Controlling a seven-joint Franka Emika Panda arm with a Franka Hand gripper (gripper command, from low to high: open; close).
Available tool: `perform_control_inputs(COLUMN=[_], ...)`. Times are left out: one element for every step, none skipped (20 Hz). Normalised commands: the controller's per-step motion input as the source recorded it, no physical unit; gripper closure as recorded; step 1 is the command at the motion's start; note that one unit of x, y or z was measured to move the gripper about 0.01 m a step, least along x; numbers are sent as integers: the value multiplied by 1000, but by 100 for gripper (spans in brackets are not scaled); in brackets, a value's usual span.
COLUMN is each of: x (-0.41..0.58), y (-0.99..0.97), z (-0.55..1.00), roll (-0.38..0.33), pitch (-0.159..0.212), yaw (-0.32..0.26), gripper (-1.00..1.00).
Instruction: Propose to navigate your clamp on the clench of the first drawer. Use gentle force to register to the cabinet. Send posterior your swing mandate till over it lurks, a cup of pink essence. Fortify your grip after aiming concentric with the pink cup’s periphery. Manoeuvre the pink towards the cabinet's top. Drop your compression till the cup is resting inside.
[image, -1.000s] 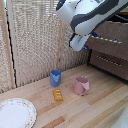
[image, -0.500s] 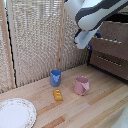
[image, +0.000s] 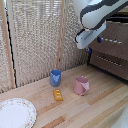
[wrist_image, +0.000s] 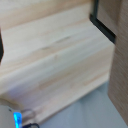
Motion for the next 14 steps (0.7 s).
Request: perform_control_inputs(x=[-191,-234,-291,-289,-374,-340,-371,-360,-340,-349,-323,-289,-183,-69], y=[-117,-131,-177,-214,-243,-206,-266,-223,-203,-197,-180,-143,0,0], z=[-334,-380,-437,-511,-491,-503,-483,-474,-486,-486,-520,-557,-500,-397], roll=[304,289,276,255,229,216,184,180,180,182,204,224,245,262], pitch=[-117,-104,-85,-61,-44,-30,-19,-11,-19,-25,-32,-50,-96,-144], yaw=[-88,-90,-95,-109,-101,-100,-107,-105,-110,-108,-105,-101,-87,-96], gripper=[-100,-100,-100,-100,-100,-100,-100,-100,-100,-100,-100,-100,-100,-100])
